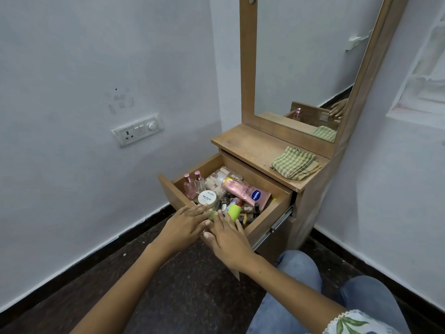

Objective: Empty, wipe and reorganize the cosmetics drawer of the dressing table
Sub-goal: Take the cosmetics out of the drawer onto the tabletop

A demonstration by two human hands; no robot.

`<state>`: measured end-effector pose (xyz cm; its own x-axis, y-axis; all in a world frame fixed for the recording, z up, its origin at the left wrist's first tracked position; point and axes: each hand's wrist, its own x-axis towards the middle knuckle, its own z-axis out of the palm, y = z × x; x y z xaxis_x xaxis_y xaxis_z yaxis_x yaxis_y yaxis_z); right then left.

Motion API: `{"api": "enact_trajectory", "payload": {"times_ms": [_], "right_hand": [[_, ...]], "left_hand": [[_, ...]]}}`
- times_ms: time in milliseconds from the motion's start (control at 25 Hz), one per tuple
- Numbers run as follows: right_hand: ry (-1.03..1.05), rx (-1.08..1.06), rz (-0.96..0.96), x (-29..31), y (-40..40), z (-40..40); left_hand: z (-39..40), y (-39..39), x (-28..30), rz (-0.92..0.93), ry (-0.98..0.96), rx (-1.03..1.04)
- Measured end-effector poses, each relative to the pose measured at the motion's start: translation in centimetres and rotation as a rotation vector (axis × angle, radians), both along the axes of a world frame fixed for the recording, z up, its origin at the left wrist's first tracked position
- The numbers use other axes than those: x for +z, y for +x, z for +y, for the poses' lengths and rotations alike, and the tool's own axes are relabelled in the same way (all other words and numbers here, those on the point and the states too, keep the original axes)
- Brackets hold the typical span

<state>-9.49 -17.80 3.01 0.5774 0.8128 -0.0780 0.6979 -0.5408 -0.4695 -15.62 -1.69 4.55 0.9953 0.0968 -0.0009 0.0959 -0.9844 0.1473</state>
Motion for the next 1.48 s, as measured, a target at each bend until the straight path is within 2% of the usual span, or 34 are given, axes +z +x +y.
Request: {"api": "enact_trajectory", "payload": {"times_ms": [80, 200, 360, 520, 640, 840, 1080, 1240, 1480], "right_hand": [[-0.014, 0.015, 0.074, 0.2, 0.3, 0.0], [0.062, 0.048, 0.179, 0.7, 1.0, -0.5], [0.262, -0.005, 0.132, 2.1, 3.4, -2.0], [0.341, -0.194, -0.02, 2.8, 8.4, -3.8], [0.248, -0.258, -0.106, 2.4, 11.0, -4.3], [0.124, -0.206, -0.171, 2.3, 11.7, -4.1], [0.164, -0.185, -0.186, 2.4, 11.4, -4.7], [0.157, -0.115, -0.175, 2.4, 10.9, -4.6], [0.012, -0.036, -0.081, 3.1, 9.4, -3.9]], "left_hand": [[-0.2, 0.4, 0.3, -0.013, -0.006, 0.014], [-1.2, 1.1, 1.1, -0.153, -0.029, 0.017], [-2.9, 3.1, 1.6, -0.279, -0.119, 0.047], [-3.8, 5.6, 2.1, -0.332, -0.184, 0.116], [-4.1, 7.3, 1.4, -0.241, -0.208, 0.224], [-4.7, 9.2, 0.1, 0.072, -0.128, 0.332], [-5.3, 10.3, -0.4, 0.146, -0.038, 0.366], [-5.2, 9.8, -0.7, 0.032, -0.154, 0.35], [-3.4, 9.0, 1.6, -0.371, -0.442, 0.316]]}}
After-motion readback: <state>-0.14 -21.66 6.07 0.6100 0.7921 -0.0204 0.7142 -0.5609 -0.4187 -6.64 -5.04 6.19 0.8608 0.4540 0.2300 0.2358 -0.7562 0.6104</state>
